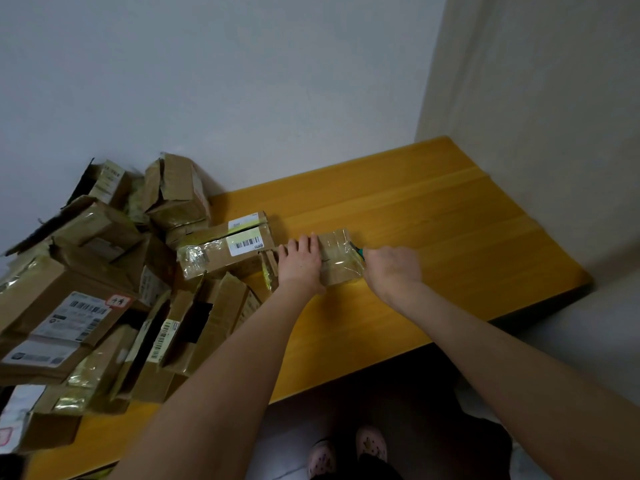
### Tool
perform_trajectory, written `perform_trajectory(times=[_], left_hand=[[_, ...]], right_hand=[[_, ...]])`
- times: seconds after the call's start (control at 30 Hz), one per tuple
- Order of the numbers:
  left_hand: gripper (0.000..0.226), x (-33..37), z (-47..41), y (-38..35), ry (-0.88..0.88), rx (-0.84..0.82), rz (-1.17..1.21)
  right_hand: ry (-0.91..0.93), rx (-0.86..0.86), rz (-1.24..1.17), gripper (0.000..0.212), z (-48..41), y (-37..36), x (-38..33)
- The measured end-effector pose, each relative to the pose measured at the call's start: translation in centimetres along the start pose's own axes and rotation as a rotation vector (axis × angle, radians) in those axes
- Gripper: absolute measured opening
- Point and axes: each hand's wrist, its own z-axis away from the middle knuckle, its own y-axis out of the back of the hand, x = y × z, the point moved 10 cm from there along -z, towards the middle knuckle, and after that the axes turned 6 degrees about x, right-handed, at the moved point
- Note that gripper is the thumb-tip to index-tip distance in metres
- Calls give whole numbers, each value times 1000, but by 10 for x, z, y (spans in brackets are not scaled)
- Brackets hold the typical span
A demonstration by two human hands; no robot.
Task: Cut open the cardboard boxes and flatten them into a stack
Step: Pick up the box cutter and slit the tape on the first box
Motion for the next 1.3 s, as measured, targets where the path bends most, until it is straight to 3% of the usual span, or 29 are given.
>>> perform_trajectory(times=[0.63,0.93,1.1,1.23,1.3], left_hand=[[123,4,2,-3,-28,-28,-16],[125,3,3,-2,-32,-39,-25],[123,-11,-4,1,16,-21,19],[123,-17,-12,8,99,-34,113],[123,-23,-16,14,175,-32,196]], right_hand=[[-58,-143,17,33,9,-4,-4],[-62,-162,-18,28,15,-2,4],[-168,-107,-303,24,10,4,26],[-493,3,-870,41,3,-18,51],[-643,-5,-1013,45,2,-40,56]])
